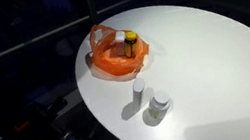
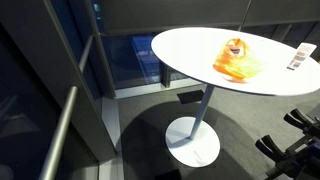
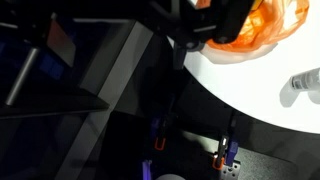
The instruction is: Pick up the white rectangular container from the table and put it in the orange plastic
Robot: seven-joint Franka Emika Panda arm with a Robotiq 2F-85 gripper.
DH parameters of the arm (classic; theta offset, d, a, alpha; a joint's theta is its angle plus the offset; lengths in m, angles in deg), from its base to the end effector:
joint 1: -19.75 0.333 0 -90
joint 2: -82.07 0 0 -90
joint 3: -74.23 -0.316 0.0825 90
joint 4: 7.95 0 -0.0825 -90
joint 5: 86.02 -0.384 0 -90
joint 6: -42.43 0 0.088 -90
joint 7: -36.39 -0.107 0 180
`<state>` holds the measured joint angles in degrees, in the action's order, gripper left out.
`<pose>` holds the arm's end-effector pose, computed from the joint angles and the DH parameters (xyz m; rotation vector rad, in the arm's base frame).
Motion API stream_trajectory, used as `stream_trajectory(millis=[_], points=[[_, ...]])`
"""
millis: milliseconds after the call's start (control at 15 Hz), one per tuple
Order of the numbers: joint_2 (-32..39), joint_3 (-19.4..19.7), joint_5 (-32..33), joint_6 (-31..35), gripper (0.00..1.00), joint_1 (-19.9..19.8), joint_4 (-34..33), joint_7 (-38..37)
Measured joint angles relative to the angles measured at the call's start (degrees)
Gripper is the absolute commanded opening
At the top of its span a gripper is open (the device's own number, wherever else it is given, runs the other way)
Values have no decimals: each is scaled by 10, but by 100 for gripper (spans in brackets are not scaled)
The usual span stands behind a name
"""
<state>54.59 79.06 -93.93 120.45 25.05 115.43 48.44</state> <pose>0.3690 0.0144 0.5663 -2.8829 -0.3498 0.4323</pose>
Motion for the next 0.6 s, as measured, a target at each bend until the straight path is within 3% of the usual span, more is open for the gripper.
stream_trajectory(millis=[400,600], points=[[2,-5,2,1,100,-5,0,-1],[9,-18,42,14,100,-18,-3,-12]])
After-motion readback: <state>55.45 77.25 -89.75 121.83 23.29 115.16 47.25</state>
